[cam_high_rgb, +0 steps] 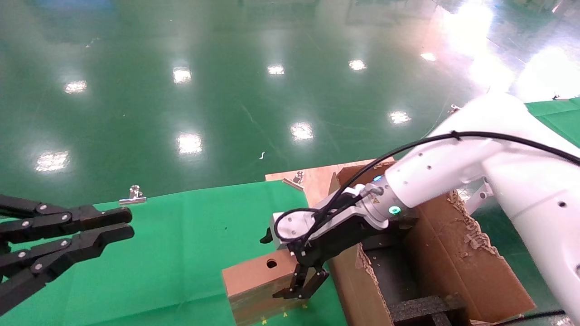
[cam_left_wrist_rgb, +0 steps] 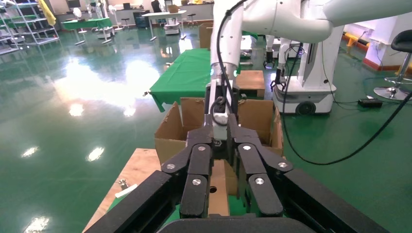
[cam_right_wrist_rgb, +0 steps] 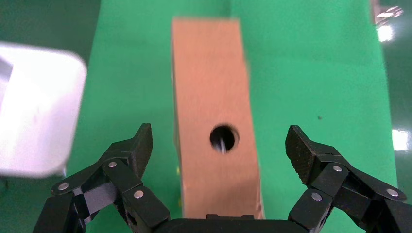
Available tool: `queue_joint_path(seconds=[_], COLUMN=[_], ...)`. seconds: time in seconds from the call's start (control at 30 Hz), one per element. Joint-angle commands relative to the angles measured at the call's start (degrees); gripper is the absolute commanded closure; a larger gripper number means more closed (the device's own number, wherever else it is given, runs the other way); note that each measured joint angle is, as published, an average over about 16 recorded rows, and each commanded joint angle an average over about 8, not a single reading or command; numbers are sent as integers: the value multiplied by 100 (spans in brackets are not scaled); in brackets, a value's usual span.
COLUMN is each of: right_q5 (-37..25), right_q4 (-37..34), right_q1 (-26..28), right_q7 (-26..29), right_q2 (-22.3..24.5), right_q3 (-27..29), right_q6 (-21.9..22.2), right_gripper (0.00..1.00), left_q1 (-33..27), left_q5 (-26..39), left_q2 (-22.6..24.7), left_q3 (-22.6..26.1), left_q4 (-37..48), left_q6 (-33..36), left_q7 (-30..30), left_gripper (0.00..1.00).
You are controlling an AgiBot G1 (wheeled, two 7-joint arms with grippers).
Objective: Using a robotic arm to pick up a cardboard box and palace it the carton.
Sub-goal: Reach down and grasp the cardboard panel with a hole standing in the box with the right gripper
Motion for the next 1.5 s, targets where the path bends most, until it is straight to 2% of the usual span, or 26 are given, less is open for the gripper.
queue_joint_path(seconds=[0.03, 0.13, 0.17, 0.2, 0.27, 0.3, 0.4, 0.43, 0.47, 1.5], right_q5=[-183, -287, -310, -321, -363, -376, -407, -415, -422, -346], right_q4=[-136, -315, -362, -401, -489, -522, -581, -596, -611, -508], right_q1=[154, 278, 309, 329, 386, 407, 451, 461, 473, 395], right_q7=[-141, -329, -382, -421, -510, -539, -589, -599, -612, -538], right_q2=[-129, -269, -306, -333, -402, -427, -475, -486, -499, -414], right_q3=[-174, -368, -418, -454, -546, -580, -645, -660, -677, -565], right_q6=[-18, -18, -17, -18, -24, -28, -36, -38, -41, -27], right_gripper=[0, 0, 4, 12, 37, 49, 87, 96, 100, 100], left_q1=[0, 0, 0, 0, 0, 0, 1, 1, 1, 1], left_q5=[0, 0, 0, 0, 0, 1, 2, 2, 2, -2], left_q2=[0, 0, 0, 0, -1, -1, -1, -1, -1, -1], left_q3=[0, 1, 1, 1, 1, 1, 0, 0, 0, 1], left_q4=[0, 0, 0, 0, 0, 1, 1, 1, 2, 2], left_q6=[0, 0, 0, 0, -1, -1, -2, -2, -2, -2], left_q7=[0, 0, 0, 0, 1, 1, 1, 1, 1, 1], left_gripper=[96, 58, 46, 33, 8, 0, 0, 0, 0, 0])
